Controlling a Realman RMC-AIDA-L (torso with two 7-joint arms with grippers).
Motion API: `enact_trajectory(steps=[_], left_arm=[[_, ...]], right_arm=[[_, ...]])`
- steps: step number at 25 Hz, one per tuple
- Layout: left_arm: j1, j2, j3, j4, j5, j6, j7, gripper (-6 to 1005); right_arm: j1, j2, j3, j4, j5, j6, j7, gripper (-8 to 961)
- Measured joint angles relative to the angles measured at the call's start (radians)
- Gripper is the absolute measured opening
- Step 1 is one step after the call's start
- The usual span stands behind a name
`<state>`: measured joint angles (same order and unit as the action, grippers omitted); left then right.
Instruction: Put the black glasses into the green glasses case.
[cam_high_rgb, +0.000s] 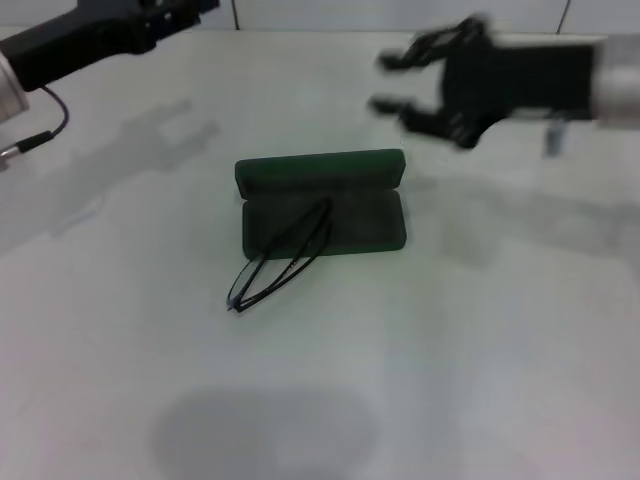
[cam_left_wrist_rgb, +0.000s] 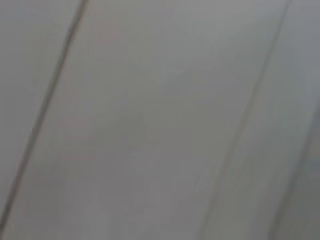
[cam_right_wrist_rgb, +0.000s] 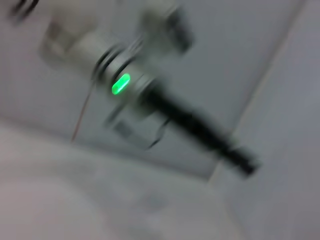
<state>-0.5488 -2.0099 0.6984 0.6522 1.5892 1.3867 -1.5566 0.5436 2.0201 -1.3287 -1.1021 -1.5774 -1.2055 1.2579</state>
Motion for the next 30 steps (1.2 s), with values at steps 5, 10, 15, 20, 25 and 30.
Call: enact_trajectory(steps=[5,10,15,20,25,30], left_arm=[[0.003,0.012,0.078,0.091,0.178,0.112,-0.171,696],[-0.012,0.002,0.229,0.165,0.300,0.123,-0.302,696],[-0.060,-0.023,0.285,0.203,0.447,0.121,-0.409,696],[-0.085,-0.054,0.286,0.239,0.588,0.111,-0.483,696],[-0.085,-0.076,0.289,0.256,0.667,0.081,-0.508,696],[-0.082,-0.077,0.308,0.250,0.675,0.050,-0.519,694]], right_arm=[[-0.021,-0.001,0.217,0.150,0.144,-0.088,-0.029,369],[-0.025,-0.001,0.324,0.270,0.187,-0.090,-0.079,369],[-0.039,0.001,0.333,0.299,0.190,-0.094,-0.126,369],[-0.062,0.003,0.330,0.302,0.193,-0.106,-0.148,368],[-0.073,0.003,0.336,0.310,0.194,-0.149,-0.179,368],[-0.073,0.005,0.338,0.312,0.195,-0.159,-0.190,368]])
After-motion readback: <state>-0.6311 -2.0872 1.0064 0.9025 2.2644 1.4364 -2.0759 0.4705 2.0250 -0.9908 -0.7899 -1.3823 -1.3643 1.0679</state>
